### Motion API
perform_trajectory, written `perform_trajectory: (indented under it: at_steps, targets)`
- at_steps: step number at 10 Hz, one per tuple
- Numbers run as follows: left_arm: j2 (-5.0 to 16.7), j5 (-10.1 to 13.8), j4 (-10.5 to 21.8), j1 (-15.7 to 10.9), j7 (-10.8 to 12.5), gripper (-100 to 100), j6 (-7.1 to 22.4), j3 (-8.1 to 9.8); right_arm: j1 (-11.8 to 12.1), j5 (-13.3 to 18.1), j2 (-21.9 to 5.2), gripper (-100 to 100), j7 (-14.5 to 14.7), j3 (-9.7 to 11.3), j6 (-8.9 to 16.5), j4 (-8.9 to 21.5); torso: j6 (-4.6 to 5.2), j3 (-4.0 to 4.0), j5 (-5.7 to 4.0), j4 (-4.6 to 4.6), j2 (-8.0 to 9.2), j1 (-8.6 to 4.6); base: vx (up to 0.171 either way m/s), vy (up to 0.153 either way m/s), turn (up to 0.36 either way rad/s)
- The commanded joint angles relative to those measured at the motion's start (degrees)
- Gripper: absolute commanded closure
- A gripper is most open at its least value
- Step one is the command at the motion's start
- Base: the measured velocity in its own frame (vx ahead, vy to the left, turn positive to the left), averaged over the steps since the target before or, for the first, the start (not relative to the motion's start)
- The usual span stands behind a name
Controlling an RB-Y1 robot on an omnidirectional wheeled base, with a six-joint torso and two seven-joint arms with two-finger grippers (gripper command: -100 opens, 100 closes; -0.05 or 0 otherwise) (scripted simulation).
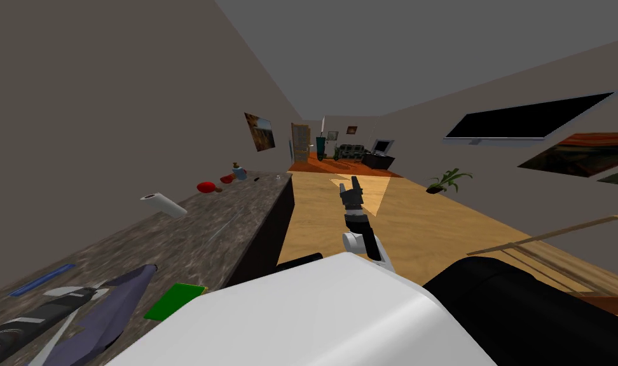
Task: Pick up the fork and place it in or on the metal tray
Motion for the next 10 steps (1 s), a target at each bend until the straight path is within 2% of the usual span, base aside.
perform_trajectory:
  at_steps: [1,2,3,7,8,9,10]
  targets:
    - [0.25,0.92,0.28,0.82,1.34,100,1.66,0.31,0.0,0.0,0.0,0,0.0,0.0,0.0,0.0,0.0,0.0,0.0,0.0,0.0,0.0,-0.113,0.051,-0.074]
    - [0.04,0.45,0.1,0.8,0.68,100,0.76,0.37,0.0,0.0,0.0,0,0.0,0.0,0.0,0.0,-0.04,-0.07,0.0,-0.03,-0.11,-0.01,-0.05,0.026,-0.011]
    - [0.02,0.49,0.15,0.93,0.82,-100,0.94,0.42,0.01,0.0,0.0,0,0.0,0.0,0.0,0.0,-0.01,-0.2,-0.01,-0.07,-0.36,-0.11,-0.012,0.005,0.005]
    - [0.01,0.49,0.15,0.94,0.81,-100,0.93,0.4,0.02,0.0,0.0,0,0.0,0.0,0.0,-0.01,0.02,-0.4,-0.05,-0.16,-0.69,-0.25,-0.001,0.001,0.0]
    - [0.01,0.49,0.16,0.94,0.81,0,0.93,0.4,0.02,0.0,0.0,0,0.0,0.0,0.0,-0.01,0.02,-0.41,-0.05,-0.16,-0.7,-0.25,0.0,0.0,0.0]
    - [2.87,1.91,-1.81,2.44,1.72,-100,2.37,2.57,0.02,0.0,0.0,0,0.0,0.0,0.0,-0.01,0.02,-0.41,-0.05,-0.16,-0.7,-0.25,-0.009,0.012,0.13]
    - [4.22,2.63,-2.79,3.19,2.18,-100,3.09,3.66,0.03,0.0,0.0,0,0.0,0.0,-0.01,-0.01,0.0,-0.4,-0.06,-0.16,-0.69,-0.23,-0.016,0.021,0.139]
